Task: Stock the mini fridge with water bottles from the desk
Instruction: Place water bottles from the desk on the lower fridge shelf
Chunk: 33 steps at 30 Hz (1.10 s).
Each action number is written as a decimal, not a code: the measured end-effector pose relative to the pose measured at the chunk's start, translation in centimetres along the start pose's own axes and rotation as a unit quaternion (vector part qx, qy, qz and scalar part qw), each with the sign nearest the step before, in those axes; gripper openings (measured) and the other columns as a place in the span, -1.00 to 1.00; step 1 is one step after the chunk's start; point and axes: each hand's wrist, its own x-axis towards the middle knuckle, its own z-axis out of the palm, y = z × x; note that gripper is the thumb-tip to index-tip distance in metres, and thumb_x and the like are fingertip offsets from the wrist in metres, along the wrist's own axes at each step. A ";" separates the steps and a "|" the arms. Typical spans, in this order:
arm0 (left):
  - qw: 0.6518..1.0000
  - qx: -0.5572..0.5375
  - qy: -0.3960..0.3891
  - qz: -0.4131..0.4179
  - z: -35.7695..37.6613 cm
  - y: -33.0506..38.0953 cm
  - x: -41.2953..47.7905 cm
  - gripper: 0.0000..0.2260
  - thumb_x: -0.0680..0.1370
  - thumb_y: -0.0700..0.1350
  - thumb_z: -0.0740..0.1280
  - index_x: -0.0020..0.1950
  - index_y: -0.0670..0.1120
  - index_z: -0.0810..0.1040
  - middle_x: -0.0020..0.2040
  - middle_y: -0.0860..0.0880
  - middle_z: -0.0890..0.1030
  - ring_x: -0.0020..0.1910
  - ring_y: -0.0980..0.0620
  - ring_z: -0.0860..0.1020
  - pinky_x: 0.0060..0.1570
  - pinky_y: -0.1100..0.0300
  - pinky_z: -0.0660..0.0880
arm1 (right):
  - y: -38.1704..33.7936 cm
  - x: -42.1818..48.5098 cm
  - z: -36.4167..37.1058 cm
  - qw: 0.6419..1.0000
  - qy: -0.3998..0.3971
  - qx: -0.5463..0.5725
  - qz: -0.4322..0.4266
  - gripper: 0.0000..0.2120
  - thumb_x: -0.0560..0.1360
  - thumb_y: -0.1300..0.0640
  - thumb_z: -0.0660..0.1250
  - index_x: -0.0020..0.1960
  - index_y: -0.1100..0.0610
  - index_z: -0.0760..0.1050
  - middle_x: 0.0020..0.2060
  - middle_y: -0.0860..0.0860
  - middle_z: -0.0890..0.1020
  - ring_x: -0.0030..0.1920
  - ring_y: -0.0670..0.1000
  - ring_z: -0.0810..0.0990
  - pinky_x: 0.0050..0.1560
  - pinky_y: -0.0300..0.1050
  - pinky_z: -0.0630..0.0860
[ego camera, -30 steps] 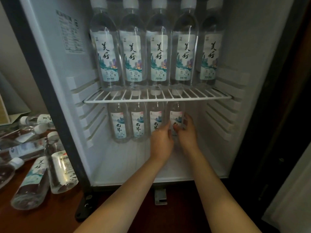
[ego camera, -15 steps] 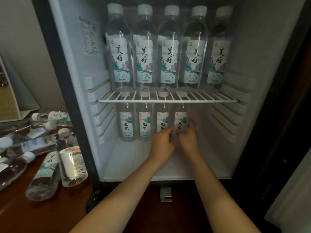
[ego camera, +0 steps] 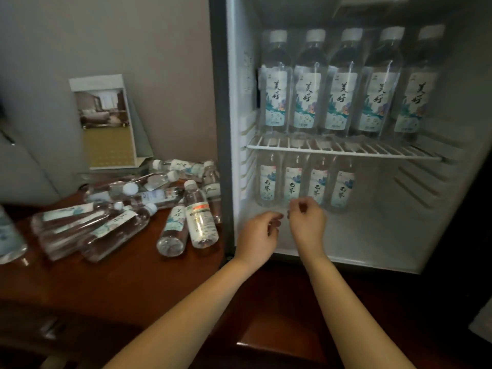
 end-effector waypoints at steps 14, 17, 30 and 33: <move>0.932 0.108 0.269 -0.217 -21.7 -10.8 -9.6 -0.76 0.56 -0.22 0.23 0.22 -0.14 0.50 0.09 -0.05 0.57 0.05 0.02 0.54 0.05 0.14 0.47 | -3.2 -9.9 13.9 0.962 -0.274 0.001 0.006 -0.68 0.56 0.05 0.22 -0.28 0.18 0.54 -0.31 0.18 0.63 -0.26 0.14 0.61 -0.10 0.09 0.55; 0.883 0.110 0.346 -0.299 -26.7 -13.2 -10.7 -0.70 0.55 -0.20 0.25 0.28 -0.14 0.41 0.21 -0.11 0.50 0.14 -0.08 0.51 0.11 0.07 0.46 | -4.0 -12.0 17.7 0.936 -0.351 -0.032 0.000 -0.73 0.56 0.07 0.24 -0.28 0.11 0.52 -0.29 0.10 0.64 -0.25 0.06 0.61 -0.04 0.03 0.54; 0.807 0.050 0.397 -0.434 -36.3 -20.0 -10.1 -0.32 0.45 -0.17 0.43 0.46 -0.17 0.15 0.41 -0.24 0.24 0.34 -0.25 0.34 0.27 -0.07 0.36 | -4.1 -14.6 25.5 0.778 -0.504 -0.293 -0.235 -0.59 0.59 -0.07 0.14 0.37 0.08 0.37 0.22 0.05 0.56 0.21 0.08 0.52 0.17 -0.01 0.48; 0.815 0.009 0.393 -0.425 -37.2 -21.5 -8.7 -0.23 0.42 -0.14 0.46 0.50 -0.04 0.09 0.44 -0.22 0.21 0.36 -0.25 0.31 0.29 -0.12 0.36 | -4.1 -14.1 25.5 0.755 -0.520 -0.309 -0.253 -0.58 0.59 -0.08 0.13 0.38 0.08 0.34 0.22 0.07 0.56 0.20 0.10 0.52 0.16 0.01 0.49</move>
